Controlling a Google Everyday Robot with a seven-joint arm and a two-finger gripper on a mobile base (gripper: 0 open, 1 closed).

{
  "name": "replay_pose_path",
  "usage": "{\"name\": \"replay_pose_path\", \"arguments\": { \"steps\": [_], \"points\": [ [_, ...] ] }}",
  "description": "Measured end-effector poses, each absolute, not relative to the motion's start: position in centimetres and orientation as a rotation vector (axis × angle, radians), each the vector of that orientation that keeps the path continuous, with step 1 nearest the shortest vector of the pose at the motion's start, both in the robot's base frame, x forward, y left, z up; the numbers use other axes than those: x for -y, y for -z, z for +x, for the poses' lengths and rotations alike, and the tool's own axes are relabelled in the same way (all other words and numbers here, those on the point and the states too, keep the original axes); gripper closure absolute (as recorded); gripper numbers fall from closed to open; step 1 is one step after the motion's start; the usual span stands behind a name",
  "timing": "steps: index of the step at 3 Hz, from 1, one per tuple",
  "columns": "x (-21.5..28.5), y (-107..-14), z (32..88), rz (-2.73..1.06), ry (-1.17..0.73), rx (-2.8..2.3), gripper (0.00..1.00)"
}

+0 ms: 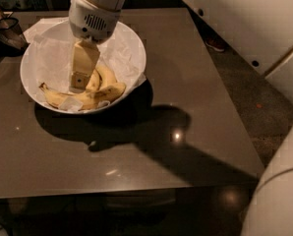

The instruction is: Pick banana from white bowl

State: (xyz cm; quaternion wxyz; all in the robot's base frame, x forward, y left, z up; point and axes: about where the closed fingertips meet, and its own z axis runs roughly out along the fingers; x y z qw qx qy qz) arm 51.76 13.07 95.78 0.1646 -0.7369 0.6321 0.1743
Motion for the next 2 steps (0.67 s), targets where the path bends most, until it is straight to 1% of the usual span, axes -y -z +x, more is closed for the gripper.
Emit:
{"name": "replay_pose_path", "arguments": {
  "steps": [1,2],
  "points": [
    [-13.09,-95.74,51.84,-2.101,-0.500,-1.799,0.35],
    [-13.11,-95.66,52.03,-2.102,-0.506,-1.794,0.52]
  ]
}}
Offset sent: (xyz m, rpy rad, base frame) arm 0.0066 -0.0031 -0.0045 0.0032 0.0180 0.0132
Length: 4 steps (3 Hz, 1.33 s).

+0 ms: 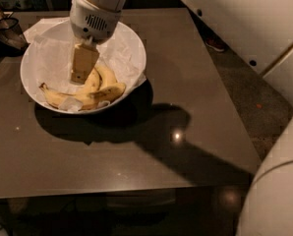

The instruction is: Pick banana from white bowl

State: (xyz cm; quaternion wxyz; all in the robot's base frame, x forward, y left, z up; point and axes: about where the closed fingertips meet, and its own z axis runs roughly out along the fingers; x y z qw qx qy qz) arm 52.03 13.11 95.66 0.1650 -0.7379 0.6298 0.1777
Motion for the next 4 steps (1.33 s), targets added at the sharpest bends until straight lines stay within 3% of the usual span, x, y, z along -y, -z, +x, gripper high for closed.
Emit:
{"name": "replay_pose_path", "arguments": {
  "steps": [4],
  "points": [
    [-12.6,-92.4,52.3,-2.145,-0.547,-1.804,0.49]
  ]
}}
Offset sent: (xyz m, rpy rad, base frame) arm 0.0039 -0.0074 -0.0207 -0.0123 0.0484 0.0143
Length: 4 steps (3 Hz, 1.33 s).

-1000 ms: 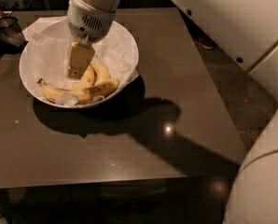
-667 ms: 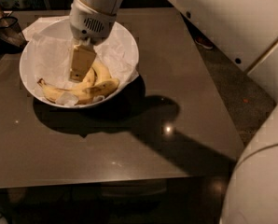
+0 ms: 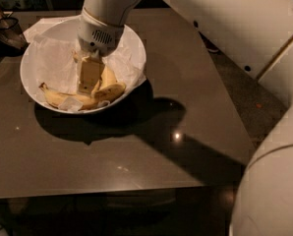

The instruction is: Pick banana from white bowl

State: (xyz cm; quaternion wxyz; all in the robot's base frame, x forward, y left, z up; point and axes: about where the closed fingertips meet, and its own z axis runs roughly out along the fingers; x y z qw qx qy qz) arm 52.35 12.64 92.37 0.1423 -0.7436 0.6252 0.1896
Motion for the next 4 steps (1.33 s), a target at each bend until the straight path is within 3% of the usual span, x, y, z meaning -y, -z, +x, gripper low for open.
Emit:
{"name": "replay_pose_path", "arguments": {
  "steps": [4],
  "points": [
    [-13.3,-88.6,51.3,-2.179,-0.621,-1.773,0.48]
  ]
}}
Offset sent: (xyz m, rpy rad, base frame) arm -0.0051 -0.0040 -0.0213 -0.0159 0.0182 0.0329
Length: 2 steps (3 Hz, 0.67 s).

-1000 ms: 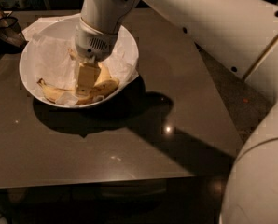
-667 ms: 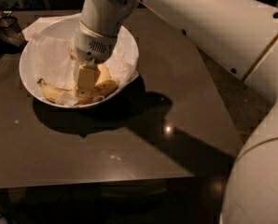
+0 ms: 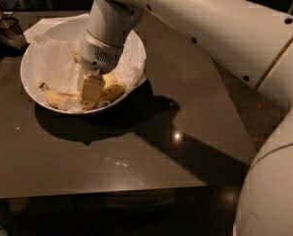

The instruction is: Pick banana from white bowl

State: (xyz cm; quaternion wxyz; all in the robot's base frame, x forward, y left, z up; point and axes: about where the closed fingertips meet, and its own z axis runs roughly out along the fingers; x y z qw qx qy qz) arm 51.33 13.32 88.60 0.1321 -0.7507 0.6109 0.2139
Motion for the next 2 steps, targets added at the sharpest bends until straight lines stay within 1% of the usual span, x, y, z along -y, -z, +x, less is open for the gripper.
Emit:
{"name": "replay_pose_path", "arguments": {
  "steps": [1,2],
  "points": [
    [-13.82,-87.72,51.16,-2.171,-0.657,-1.772,0.48],
    [-13.83,-87.71,51.15,-2.170,-0.657,-1.772,0.66]
  ]
}}
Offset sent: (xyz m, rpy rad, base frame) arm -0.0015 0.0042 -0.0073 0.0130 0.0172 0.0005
